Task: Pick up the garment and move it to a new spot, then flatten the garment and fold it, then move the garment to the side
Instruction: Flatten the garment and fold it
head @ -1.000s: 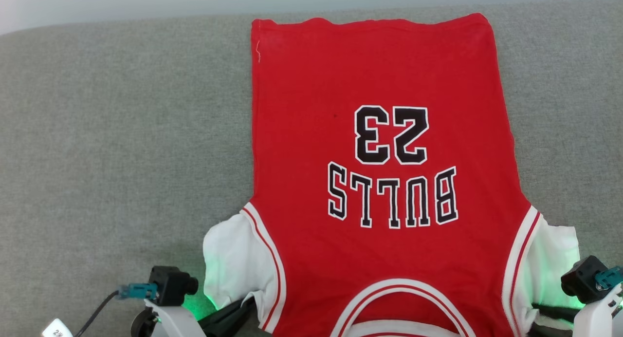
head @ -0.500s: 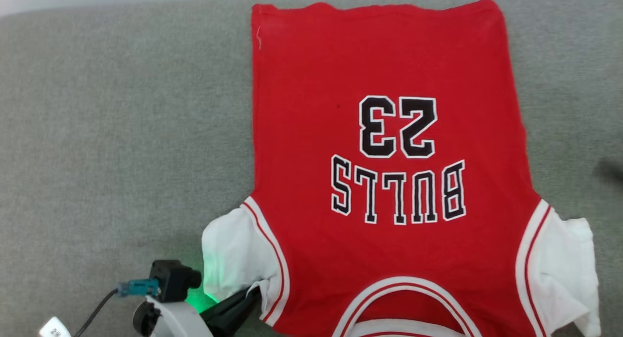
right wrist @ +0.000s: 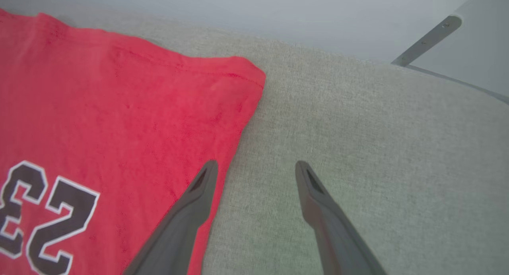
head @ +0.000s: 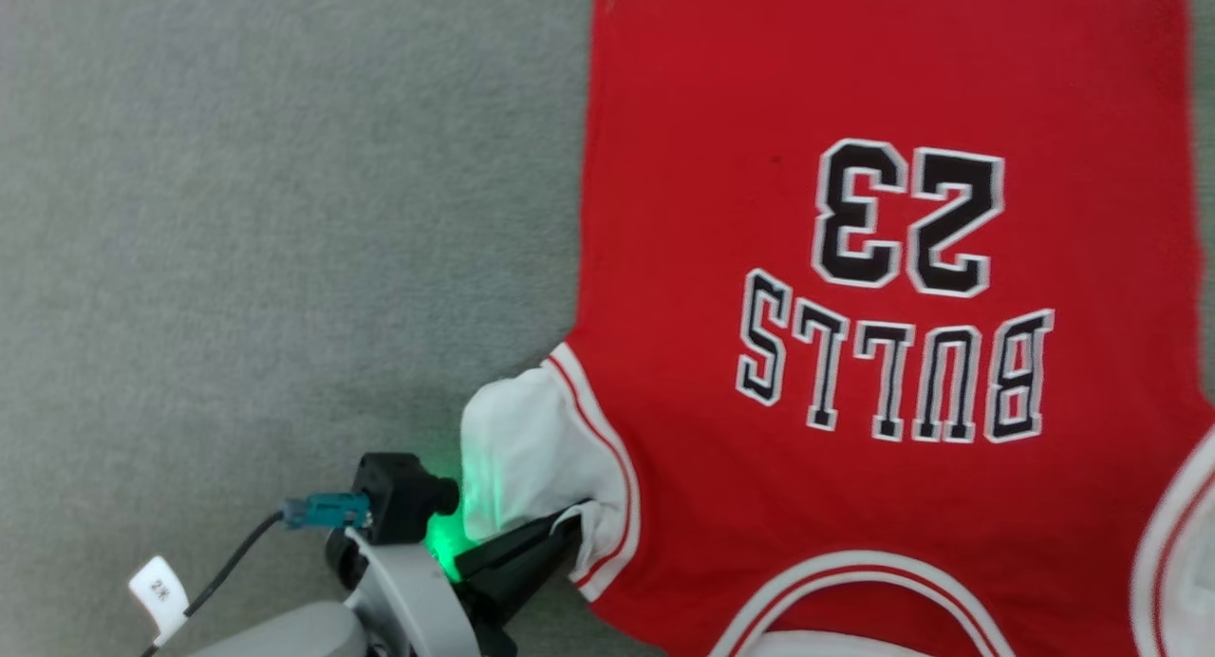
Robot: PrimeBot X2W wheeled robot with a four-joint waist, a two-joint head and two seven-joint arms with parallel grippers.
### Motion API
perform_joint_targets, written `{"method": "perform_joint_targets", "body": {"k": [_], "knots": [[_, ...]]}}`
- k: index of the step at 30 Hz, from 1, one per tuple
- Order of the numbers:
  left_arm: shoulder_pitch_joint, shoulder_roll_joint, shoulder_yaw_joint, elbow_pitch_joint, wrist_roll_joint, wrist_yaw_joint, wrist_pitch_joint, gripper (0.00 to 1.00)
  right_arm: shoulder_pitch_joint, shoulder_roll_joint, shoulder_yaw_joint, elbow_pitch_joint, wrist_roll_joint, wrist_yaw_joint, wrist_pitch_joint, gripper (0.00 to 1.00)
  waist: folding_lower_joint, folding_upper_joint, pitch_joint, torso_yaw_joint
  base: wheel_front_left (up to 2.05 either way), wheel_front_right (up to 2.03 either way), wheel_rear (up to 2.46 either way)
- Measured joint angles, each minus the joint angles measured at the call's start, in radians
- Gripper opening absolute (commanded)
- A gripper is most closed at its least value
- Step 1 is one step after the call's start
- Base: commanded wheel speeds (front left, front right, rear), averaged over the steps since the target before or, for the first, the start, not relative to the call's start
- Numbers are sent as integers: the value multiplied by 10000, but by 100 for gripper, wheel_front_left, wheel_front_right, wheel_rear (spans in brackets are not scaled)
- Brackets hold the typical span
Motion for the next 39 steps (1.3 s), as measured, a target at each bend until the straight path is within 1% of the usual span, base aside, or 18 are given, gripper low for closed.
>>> {"method": "perform_joint_targets", "body": {"k": [3, 5, 7, 9, 13, 14, 15, 16, 17, 21, 24, 26, 29, 35, 39], "knots": [[-130, -151, -8, -88, 125, -59, 4, 0, -917, 238, 100, 1252, -665, 0, 702, 100, 0, 0, 316, 325, 0, 0, 0], [-206, -236, -2, -142, 209, -128, -27, 0, -1330, 313, 169, 1799, -1039, 0, 857, 100, 0, 0, 531, 521, 0, 0, 0], [-275, -326, -4, -186, 299, -150, -71, 0, -1584, 554, 59, 2343, -1053, 0, 913, 100, 0, 0, 745, 703, 0, 0, 0], [-322, -418, 13, -199, 360, -221, -119, 0, -1698, 775, 65, 2704, -1066, 0, 959, 100, 0, 0, 938, 868, 0, 0, 0], [-388, -531, 59, -176, 395, -282, -167, 0, -2055, 727, 161, 3033, -1103, -6, 1375, 100, 0, 0, 1236, 1108, 0, 0, 0], [-384, -566, 113, -178, 345, -305, -188, 0, -2143, 706, 155, 3101, -1049, -8, 1471, 50, 0, 0, 1291, 1146, 0, 0, 0], [-374, -591, 178, -186, 284, -307, -221, 0, -2178, 688, 157, 3097, -1043, -8, 1450, 31, -1, 0, 1334, 1172, 0, 0, 0], [-372, -594, 217, -199, 263, -316, -244, 0, -2200, 686, 134, 3110, -1039, -8, 1331, 18, 0, 0, 1364, 1182, 0, 0, 0], [-372, -581, 226, -201, 272, -320, -253, 0, -2215, 692, 121, 3116, -1012, -8, 1202, 0, 0, 0, 1367, 1177, 0, 0, 0], [-317, -610, 278, -100, 357, -318, -324, 0, -1953, 742, 190, 2959, -610, -8, 782, 0, 0, 0, 1210, 1134, 0, 0, 0], [-183, -654, 391, 35, 357, -314, -349, 0, -1395, 428, 405, 2420, -224, -2, 472, 0, -1, 0, 954, 1053, 0, 0, 0], [-45, -671, 493, 140, 349, -293, -374, 0, -823, 4, 644, 1843, 159, 2, 376, 0, 0, 0, 733, 977, 0, 0, 0], [206, -639, 610, 257, 341, -190, -410, 0, 286, -813, 940, 865, 849, 2, 311, 0, 0, -1, 363, 843, 0, 0, 0], [736, -318, 886, 309, 314, 46, -410, 0, 3195, -2184, 740, -1177, 2702, 2, 313, 0, 0, 0, -438, 471, 0, 0, 0], [986, -159, 1116, 320, 263, 94, -405, 0, 5472, -3041, 433, -2608, 3607, 0, 25, 0, 0, 0, -933, 173, 0, 0, 0]]}}
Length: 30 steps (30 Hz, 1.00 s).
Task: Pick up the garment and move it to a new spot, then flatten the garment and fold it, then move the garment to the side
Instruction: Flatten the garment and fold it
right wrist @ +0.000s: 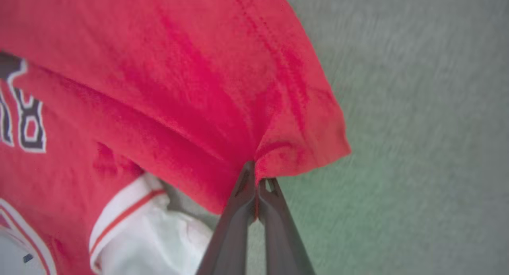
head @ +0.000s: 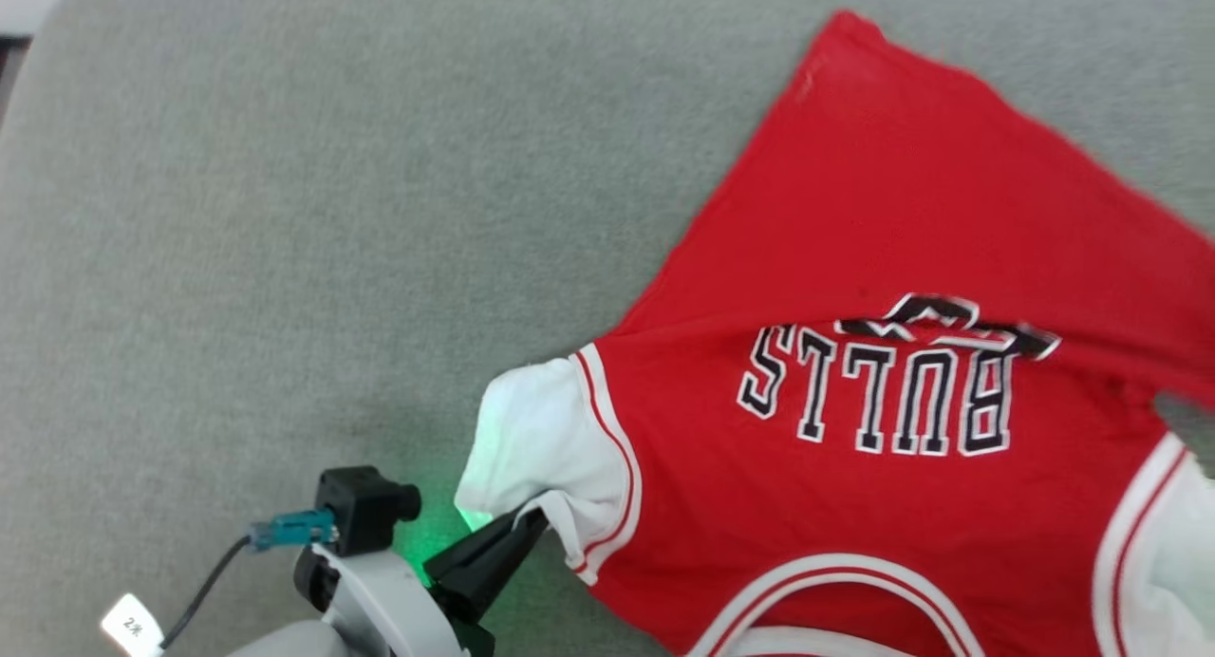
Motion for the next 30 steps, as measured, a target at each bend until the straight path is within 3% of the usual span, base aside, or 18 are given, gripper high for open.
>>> {"method": "perform_joint_targets", "body": {"k": [4, 9, 17, 19, 24, 30], "knots": [[264, 54, 508, 4, -144, -19, -4, 0, 2377, -221, -280, -1179, 453, 2, -566, 0, 0, 0, -379, -370, 0, 0, 0], [597, 77, 1012, 38, -182, -130, -10, 0, 4852, 94, -554, -2207, 351, 2, -1147, 0, 0, 0, -745, -790, 0, 0, 0], [752, 119, 1258, 412, -167, -222, -10, 0, 6831, 876, -621, -3133, -731, 2, -1070, 0, 0, 0, -1066, -1212, 0, 0, 0], [763, 109, 1292, 485, -167, -224, -10, 0, 6891, 1083, -863, -3239, -1254, 2, -1158, 100, 0, 0, -1113, -1282, 0, 0, 0], [803, 33, 1333, 600, -75, -234, -10, 0, 7029, 924, -2447, -3661, -1919, 2, -1074, 100, 0, 0, -1192, -1358, 0, 0, 0], [818, -59, 1438, 569, 75, -301, -10, 0, 7514, 639, -5177, -4853, -1609, 2, -357, 100, 0, 0, -1160, -1209, 0, 0, 0]]}}
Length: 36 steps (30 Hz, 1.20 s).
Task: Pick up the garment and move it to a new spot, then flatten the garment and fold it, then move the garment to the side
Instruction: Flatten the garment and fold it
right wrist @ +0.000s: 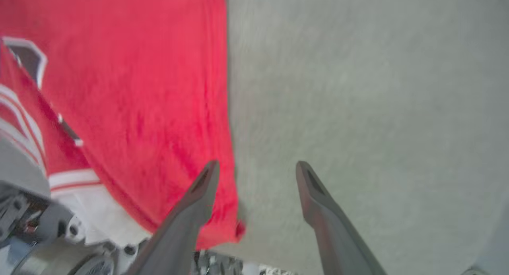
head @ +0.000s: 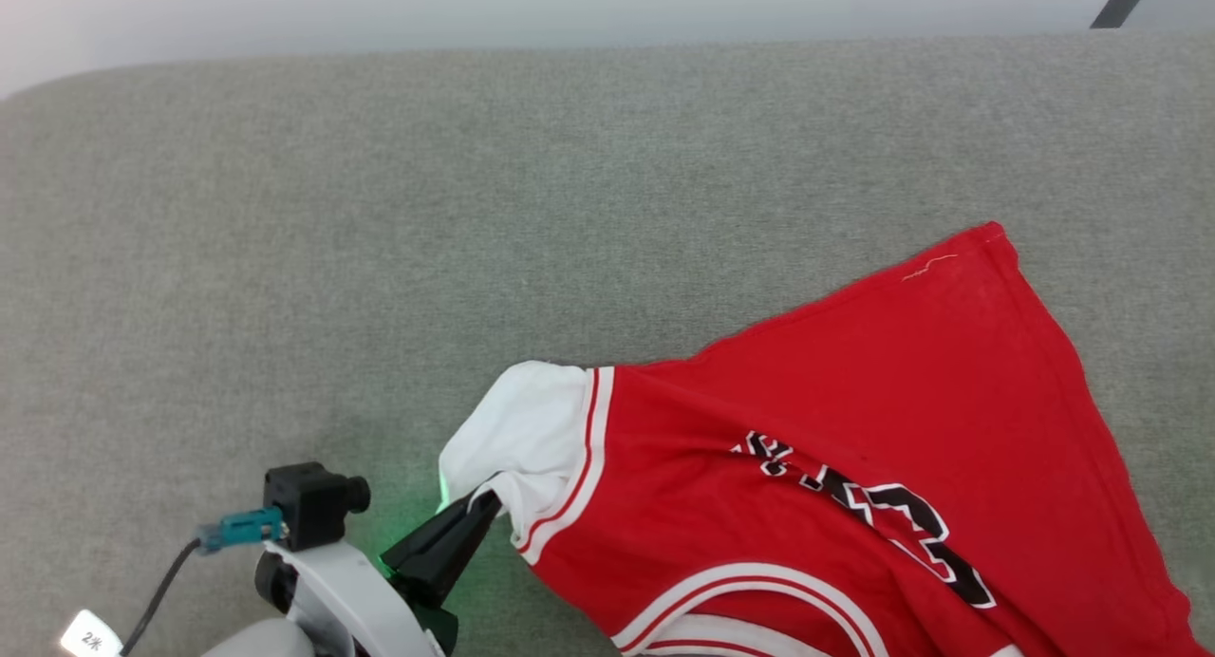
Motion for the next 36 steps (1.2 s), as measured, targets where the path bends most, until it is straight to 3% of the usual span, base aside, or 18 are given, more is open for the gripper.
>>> {"method": "perform_joint_targets", "body": {"k": [3, 5, 9, 14, 20, 25, 27, 28, 36], "knots": [[-39, -105, -27, -12, 130, -8, 0, 0, -937, 105, -823, -318, -706, -2, -290, 100, 1, 0, 81, 112, 0, 0, 0], [-131, -226, -58, 4, 203, -17, 0, 0, -2141, 583, -775, -309, -1231, -2, -813, 100, 0, 0, 163, 199, 0, 0, 0], [-297, -424, -142, 61, 236, -79, 59, 0, -4403, 1647, 963, 476, -2414, 0, -1206, 100, 0, 0, 298, 400, 0, 0, 0], [-646, -650, -209, 127, 276, -132, 102, 0, -6631, 2190, 2968, 2525, -3315, 0, -1241, 100, 0, 0, 511, 715, 0, 0, 0], [-877, -953, -318, 293, 309, -198, 100, 0, -8385, 2125, 4658, 4830, -3756, -2, -1264, 100, 0, 0, 899, 1116, 0, 0, 0], [-921, -1160, -303, 546, 186, -226, 84, 0, -8974, 1921, 5866, 5683, -2913, -12, -746, 100, 0, 0, 1133, 1415, 0, 0, 0], [-921, -1218, -242, 621, -36, -228, 82, 0, -9130, 1793, 6059, 5760, -2456, -12, -825, 27, 0, 0, 1195, 1480, 0, 0, 0], [-941, -1239, -203, 625, -192, -228, 73, 0, -9193, 1785, 6082, 5864, -2268, -12, -949, 0, 0, 0, 1220, 1497, 0, 0, 0], [-2541, -1168, 299, 320, -1745, -230, 341, 0, -10225, 2295, 5760, 6845, -1710, -6, -2974, 0, 0, 0, 1179, 1366, 0, 0, 0]]}}
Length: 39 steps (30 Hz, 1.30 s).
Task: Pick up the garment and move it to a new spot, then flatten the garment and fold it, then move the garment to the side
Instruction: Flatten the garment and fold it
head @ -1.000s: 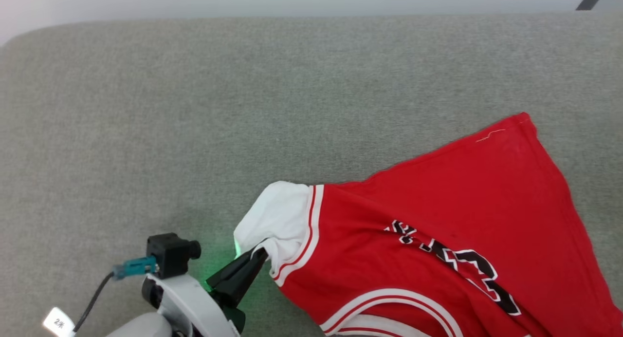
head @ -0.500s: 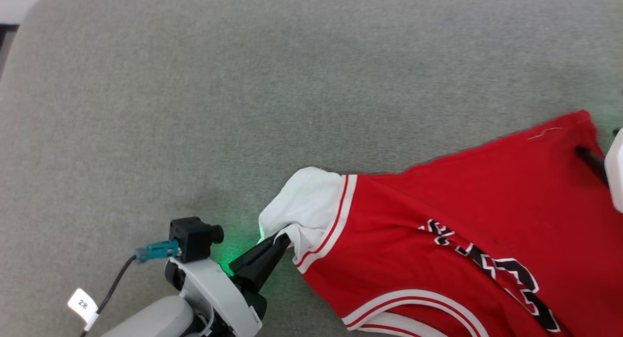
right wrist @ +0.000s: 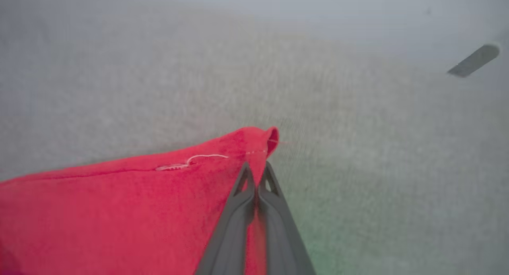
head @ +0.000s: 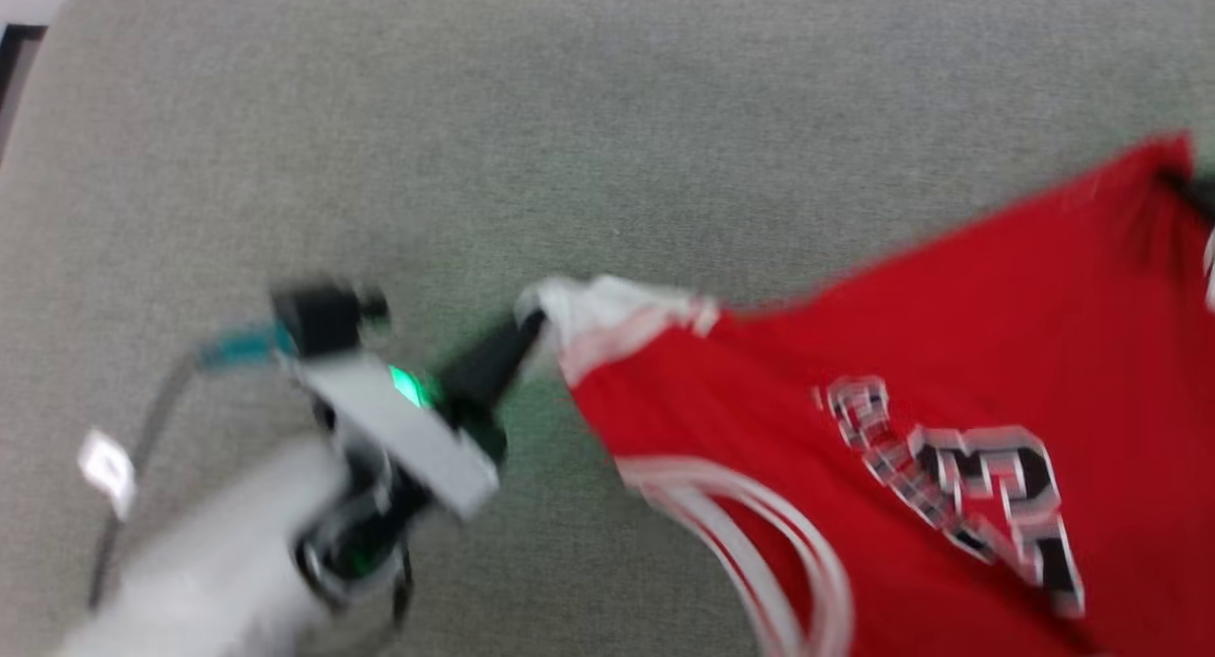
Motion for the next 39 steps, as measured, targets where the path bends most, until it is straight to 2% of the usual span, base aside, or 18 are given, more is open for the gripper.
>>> {"method": "perform_joint_targets", "body": {"k": [5, 9, 12, 16, 20, 24, 27, 30, 34, 39], "knots": [[-2342, -121, 663, 815, -807, 0, 913, 0, -1718, 437, -903, 1070, -635, 2, -1668, 0, 0, 0, 25, -202, 0, 0, 0], [-4771, -345, 1486, 2186, -1292, -4, 1570, 0, -3626, 1143, -1946, 2349, -1532, 6, -2918, 0, 0, 0, 115, -410, 0, 0, 0], [-6721, -585, 2100, 3429, -1298, -13, 1547, 0, -5160, 1672, -2650, 3266, -2328, 10, -3829, 0, 0, 0, 192, -627, 0, 0, 0], [-8950, -1007, 2451, 4794, -740, -40, 1018, 0, -6682, 2265, -3404, 4242, -3170, 13, -4892, 0, 0, 0, 262, -908, 0, 0, 0], [-9867, -1200, 2658, 5346, -725, -42, 610, 0, -7519, 2608, -3764, 5068, -3584, 21, -5390, 0, -1, 0, 282, -1123, 0, 0, 0], [-9163, -1256, 2318, 5166, -972, -40, 805, 0, -7249, 2801, -3597, 5668, -3563, 17, -5336, 0, 0, 0, 247, -1191, 0, 0, 0], [-7753, -1233, 2167, 4594, -1327, -38, 562, 0, -6252, 2957, -3055, 5699, -3095, 10, -5076, 0, 0, 0, 245, -1189, 0, 0, 0], [-6004, -1197, 2019, 3724, -1653, -38, 224, 0, -4922, 2865, -2330, 5229, -2452, 10, -4794, 0, 0, 0, 251, -1173, 0, 0, 0], [-3655, -1034, 1848, 2230, -2015, -36, -36, 0, -2853, 2169, -1333, 3864, -1369, 8, -4441, 0, -1, 0, 248, -1123, 0, 0, 0], [-1233, -568, 1948, 527, -2201, -35, -215, 0, -373, 786, -918, 1643, 96, 8, -4103, 0, 0, 0, 119, -1083, 0, 0, 0]]}}
